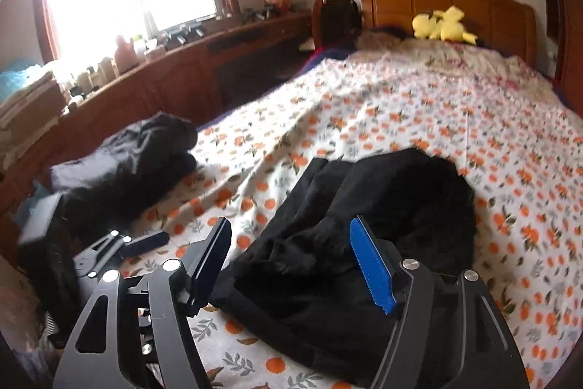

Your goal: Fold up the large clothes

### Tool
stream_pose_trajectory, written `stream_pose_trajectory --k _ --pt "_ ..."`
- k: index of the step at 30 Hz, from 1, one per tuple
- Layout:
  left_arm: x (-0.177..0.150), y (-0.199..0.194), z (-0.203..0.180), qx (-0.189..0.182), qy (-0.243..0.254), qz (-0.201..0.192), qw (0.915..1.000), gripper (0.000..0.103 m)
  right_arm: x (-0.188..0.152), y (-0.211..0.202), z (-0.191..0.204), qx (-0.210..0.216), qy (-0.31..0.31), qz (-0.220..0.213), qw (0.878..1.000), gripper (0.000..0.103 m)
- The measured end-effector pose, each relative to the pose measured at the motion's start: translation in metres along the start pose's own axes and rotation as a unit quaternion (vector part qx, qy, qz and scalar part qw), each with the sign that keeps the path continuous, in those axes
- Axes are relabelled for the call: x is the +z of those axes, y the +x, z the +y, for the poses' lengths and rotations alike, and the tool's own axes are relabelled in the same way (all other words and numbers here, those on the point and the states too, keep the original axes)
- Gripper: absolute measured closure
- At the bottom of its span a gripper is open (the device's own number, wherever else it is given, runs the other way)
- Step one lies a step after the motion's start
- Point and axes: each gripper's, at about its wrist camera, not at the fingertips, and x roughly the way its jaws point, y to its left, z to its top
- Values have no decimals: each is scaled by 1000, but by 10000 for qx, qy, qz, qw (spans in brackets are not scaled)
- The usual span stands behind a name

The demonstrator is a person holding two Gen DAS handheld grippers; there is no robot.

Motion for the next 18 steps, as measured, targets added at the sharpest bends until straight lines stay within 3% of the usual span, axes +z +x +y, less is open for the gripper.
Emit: stream_pose_trajectory --k 1,3,6,12,18 --pt "0 0 -1 -21 -2 -15 10000 13 -1 -5 -5 -57 -44 -5 10000 43" --pt "1 -1 -3 -47 -6 -50 10000 13 -4 -11 -17 -229 -77 50 9997 65" --pt "3 -2 -6 -117 -31 -110 9999 13 -17 -10 -46 -483 103 268 9984 89" --pt "6 1 -17 -218 -26 -150 9996 13 -62 18 -74 -491 350 915 9940 90" --pt "5 11 -28 -360 18 -71 9993 13 -89 35 -72 -498 346 1027 9929 89"
